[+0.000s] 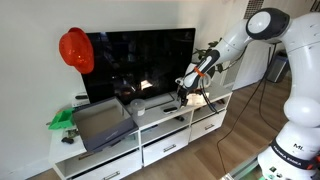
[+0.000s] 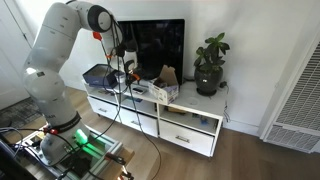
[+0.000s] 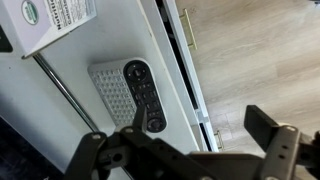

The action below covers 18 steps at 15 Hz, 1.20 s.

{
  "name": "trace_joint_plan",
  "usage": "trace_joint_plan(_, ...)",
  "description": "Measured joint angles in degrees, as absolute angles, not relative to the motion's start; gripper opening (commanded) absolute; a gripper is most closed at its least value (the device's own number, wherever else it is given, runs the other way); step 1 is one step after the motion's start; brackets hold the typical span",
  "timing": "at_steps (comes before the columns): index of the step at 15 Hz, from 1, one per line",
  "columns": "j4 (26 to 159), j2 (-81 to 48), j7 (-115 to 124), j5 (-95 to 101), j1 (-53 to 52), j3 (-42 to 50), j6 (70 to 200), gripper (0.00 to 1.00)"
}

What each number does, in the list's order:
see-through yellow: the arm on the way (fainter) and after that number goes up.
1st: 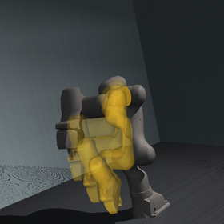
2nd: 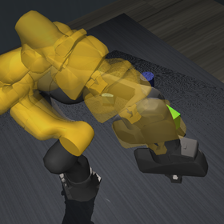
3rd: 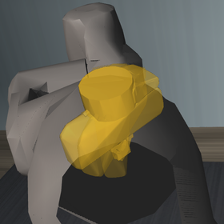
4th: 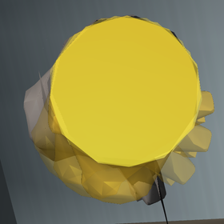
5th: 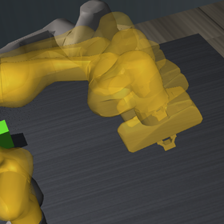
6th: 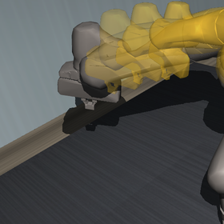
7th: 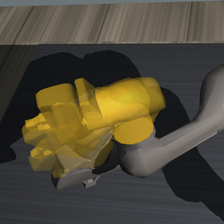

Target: Turn the white object clockwise on the tv stand

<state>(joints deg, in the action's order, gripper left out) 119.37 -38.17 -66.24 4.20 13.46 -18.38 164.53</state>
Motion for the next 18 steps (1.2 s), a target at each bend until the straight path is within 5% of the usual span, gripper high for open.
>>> trace_joint_plan(18, 96.2, -52.7, -52.5, 16.9, -7.8, -2.4, 153.9, 1.00)
